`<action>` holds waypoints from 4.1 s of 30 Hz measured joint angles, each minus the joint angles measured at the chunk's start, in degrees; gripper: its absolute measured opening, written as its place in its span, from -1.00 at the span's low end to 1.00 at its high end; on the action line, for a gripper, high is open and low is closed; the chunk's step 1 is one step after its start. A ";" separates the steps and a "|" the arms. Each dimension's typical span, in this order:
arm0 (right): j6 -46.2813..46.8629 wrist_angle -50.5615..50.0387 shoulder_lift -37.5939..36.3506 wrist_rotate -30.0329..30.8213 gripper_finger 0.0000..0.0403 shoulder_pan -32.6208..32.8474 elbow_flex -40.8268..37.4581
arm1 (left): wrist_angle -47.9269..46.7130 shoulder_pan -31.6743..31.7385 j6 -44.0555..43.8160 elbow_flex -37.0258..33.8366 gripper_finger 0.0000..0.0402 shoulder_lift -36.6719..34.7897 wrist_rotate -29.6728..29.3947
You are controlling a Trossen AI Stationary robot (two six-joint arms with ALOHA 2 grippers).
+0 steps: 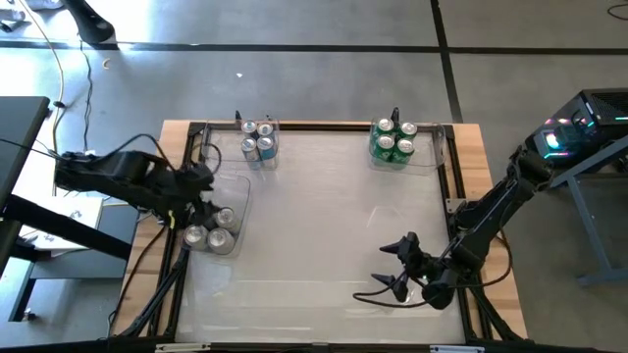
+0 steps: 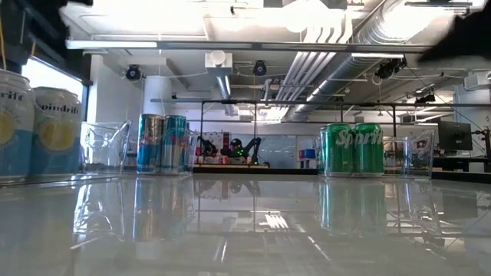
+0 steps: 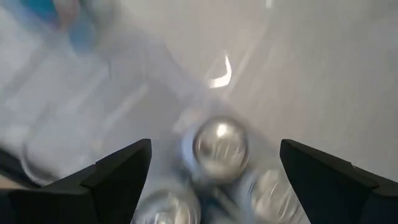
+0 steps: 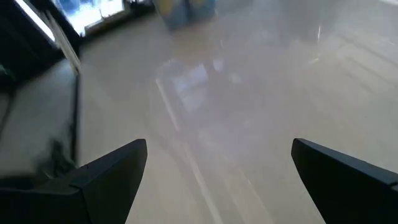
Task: Sort soda cans
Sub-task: Return to Home Position
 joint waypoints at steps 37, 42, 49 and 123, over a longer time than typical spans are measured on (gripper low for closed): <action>-9.21 -35.04 -66.67 16.78 -0.97 9.49 -13.55 | 58.34 19.45 30.79 -15.80 0.48 -1.95 5.00; -31.77 -12.38 -76.32 12.46 -0.99 9.65 -20.32 | 59.78 24.96 30.45 -19.50 0.36 -5.81 10.58; -55.36 12.25 -76.18 2.54 -1.00 7.35 -28.76 | 62.87 26.69 28.98 -24.42 0.29 -11.06 15.45; -48.37 21.02 -76.11 -56.59 -1.00 -57.09 -43.82 | 76.67 15.39 34.56 -56.46 -1.00 -44.03 14.37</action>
